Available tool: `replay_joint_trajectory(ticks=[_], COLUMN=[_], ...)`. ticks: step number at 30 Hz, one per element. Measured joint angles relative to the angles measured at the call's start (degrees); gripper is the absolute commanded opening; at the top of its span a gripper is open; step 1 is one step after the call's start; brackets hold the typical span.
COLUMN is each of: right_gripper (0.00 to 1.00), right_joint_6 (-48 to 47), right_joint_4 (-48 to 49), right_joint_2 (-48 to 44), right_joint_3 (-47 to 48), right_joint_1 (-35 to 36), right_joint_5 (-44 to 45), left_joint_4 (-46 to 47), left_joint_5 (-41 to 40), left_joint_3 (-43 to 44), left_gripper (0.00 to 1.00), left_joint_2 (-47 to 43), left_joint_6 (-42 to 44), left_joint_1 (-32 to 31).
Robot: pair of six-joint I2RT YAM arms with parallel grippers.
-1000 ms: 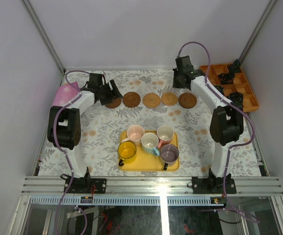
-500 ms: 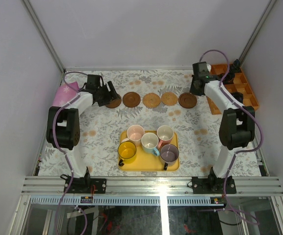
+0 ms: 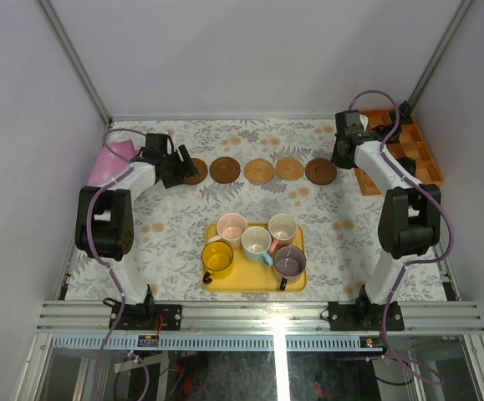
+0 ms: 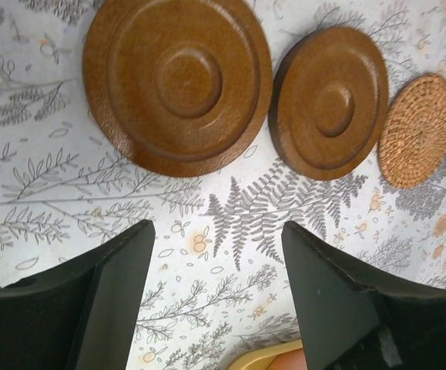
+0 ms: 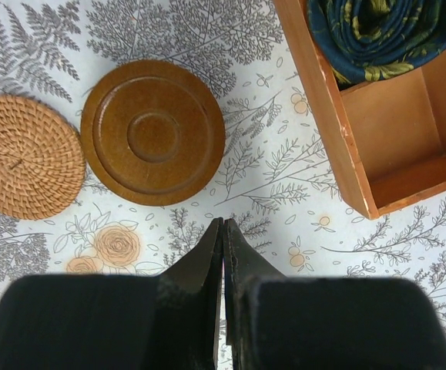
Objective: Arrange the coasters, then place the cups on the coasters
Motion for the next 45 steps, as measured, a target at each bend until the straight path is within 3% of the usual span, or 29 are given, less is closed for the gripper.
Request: replay_joint_trajectory(ticks=[7, 9, 28, 45], right_gripper=[0.00, 0.00, 0.00, 0.00], right_joint_6=[-0.2, -0.2, 0.5, 2.1], right_joint_4=[-0.3, -0.3, -0.2, 3.9], right_joint_2=[0.0, 0.0, 0.0, 1.9], right_joint_3=[-0.7, -0.9, -7.8, -12.6], right_joint_1=[0.0, 0.0, 0.0, 0.0], right_joint_5=[-0.1, -0.1, -0.9, -8.4], left_joint_4=[-0.6, -0.7, -0.6, -0.3], left_joint_5=[-0.5, -0.5, -0.8, -1.2], left_joint_3=[-4.3, -5.1, -5.5, -6.3], left_gripper=[0.32, 0.29, 0.26, 0.26], left_joint_2=[-1.1, -1.1, 0.0, 0.0], left_joint_6=[-0.3, -0.4, -0.5, -0.5], left_joint_1=[0.0, 0.0, 0.0, 0.0])
